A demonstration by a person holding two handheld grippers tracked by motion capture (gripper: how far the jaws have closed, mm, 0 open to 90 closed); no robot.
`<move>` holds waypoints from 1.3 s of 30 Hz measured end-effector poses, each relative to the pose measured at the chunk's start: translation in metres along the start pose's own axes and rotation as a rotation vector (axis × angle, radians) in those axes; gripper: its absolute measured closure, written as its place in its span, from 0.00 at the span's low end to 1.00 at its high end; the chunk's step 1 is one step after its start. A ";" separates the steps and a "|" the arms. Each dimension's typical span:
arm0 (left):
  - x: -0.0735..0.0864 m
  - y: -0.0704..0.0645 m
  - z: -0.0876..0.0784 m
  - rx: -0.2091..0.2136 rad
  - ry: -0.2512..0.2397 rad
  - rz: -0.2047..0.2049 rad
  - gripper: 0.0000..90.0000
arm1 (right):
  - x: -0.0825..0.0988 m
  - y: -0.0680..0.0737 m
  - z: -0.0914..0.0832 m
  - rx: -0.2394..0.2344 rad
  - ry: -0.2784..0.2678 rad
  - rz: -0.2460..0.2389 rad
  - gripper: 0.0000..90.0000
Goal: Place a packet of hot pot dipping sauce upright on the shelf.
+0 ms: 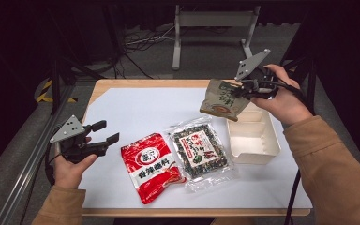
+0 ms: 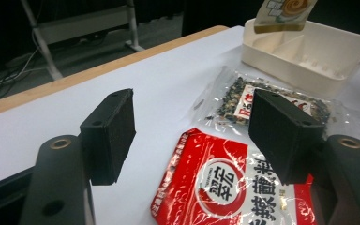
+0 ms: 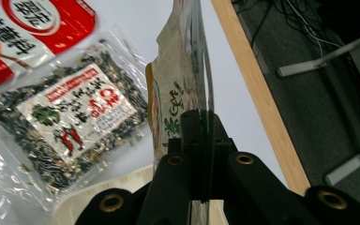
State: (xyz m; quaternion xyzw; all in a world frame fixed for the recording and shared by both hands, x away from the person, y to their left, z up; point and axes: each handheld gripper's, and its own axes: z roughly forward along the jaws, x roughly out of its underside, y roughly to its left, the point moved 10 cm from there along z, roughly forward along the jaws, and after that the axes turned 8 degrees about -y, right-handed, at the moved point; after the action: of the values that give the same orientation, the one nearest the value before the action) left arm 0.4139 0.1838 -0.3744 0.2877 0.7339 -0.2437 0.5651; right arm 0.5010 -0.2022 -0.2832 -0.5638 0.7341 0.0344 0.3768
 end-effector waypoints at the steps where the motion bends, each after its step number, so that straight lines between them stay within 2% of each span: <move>1: 0.001 0.002 -0.001 -0.006 -0.001 0.000 0.35 | 0.004 -0.005 -0.001 0.013 0.007 0.004 0.99; 4: 0.002 0.007 -0.003 -0.032 -0.007 -0.008 0.35 | 0.009 -0.012 -0.003 0.025 0.019 0.002 0.99; 7: 0.003 0.012 -0.006 -0.045 -0.023 -0.042 0.35 | 0.017 -0.025 -0.005 0.056 0.031 -0.003 0.99; 11: 0.003 0.014 -0.008 -0.057 -0.018 -0.025 0.36 | 0.027 -0.038 -0.007 0.087 0.051 -0.014 0.99; 13: 0.004 0.014 -0.008 -0.057 -0.015 -0.022 0.36 | 0.028 -0.040 -0.007 0.092 0.053 -0.018 0.99; 21: 0.006 0.015 -0.008 -0.054 -0.010 -0.037 0.36 | 0.047 -0.063 -0.009 0.133 0.069 -0.039 1.00; 27: 0.006 0.012 -0.007 -0.046 -0.006 -0.027 0.36 | 0.056 -0.068 -0.009 0.134 0.075 -0.025 0.99; 30: 0.006 0.011 -0.007 -0.046 -0.008 -0.032 0.36 | 0.060 -0.070 -0.007 0.132 0.083 -0.033 1.00; 34: 0.010 0.011 -0.011 -0.056 -0.001 -0.036 0.36 | 0.065 -0.071 -0.002 0.117 0.093 -0.069 0.99; 39: 0.012 0.013 -0.019 -0.072 -0.001 -0.045 0.36 | 0.069 -0.073 0.003 0.106 0.100 -0.081 0.99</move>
State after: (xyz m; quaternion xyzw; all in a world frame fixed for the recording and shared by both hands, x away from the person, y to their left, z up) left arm 0.4075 0.2081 -0.3822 0.2502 0.7483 -0.2298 0.5698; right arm 0.5595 -0.2825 -0.2992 -0.5732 0.7296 -0.0478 0.3700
